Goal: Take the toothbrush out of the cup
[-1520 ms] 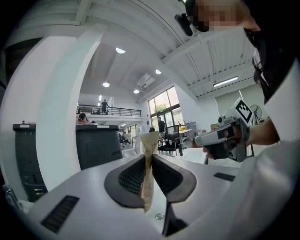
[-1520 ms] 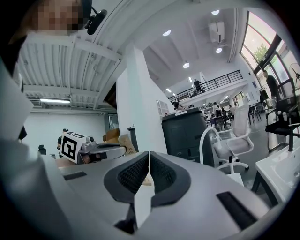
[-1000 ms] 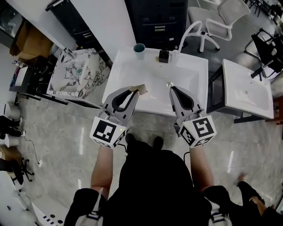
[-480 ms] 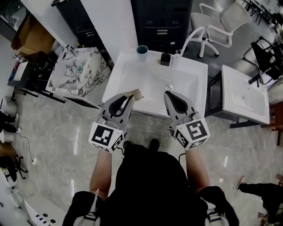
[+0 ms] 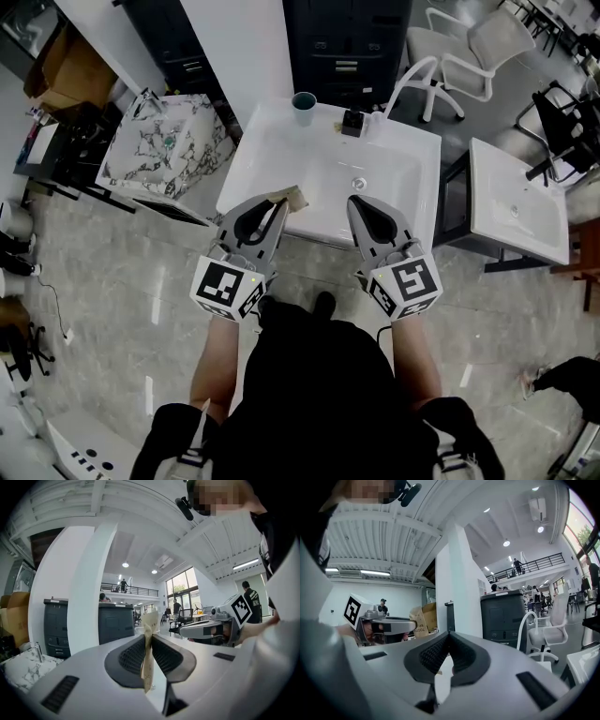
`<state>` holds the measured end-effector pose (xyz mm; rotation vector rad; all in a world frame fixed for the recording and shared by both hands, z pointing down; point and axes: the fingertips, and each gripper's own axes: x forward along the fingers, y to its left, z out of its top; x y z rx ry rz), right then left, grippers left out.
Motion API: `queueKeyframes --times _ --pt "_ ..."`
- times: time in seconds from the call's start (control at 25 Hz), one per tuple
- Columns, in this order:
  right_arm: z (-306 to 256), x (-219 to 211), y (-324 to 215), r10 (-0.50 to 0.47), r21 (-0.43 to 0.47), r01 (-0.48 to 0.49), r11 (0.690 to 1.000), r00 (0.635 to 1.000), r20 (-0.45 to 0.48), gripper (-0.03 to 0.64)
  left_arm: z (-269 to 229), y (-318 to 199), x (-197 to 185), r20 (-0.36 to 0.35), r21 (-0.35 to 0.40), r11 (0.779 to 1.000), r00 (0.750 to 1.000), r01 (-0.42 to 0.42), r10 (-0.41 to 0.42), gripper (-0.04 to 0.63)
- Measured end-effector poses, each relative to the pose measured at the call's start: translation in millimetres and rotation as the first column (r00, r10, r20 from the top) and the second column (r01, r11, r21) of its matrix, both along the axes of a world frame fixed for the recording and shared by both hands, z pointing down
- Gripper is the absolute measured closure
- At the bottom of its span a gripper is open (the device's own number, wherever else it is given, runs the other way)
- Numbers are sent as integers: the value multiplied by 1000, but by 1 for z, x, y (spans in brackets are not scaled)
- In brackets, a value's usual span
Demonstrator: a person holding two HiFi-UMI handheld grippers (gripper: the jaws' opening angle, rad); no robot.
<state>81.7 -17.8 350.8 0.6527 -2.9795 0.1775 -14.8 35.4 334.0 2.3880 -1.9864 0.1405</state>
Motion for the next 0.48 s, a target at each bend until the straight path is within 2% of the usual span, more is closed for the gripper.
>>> queueKeyframes --times 0.48 --pt "0 7 0 4 4 -4 1000 1000 -7 586 -1 0 1 -3 -5 1000 1000 9 -9 541"
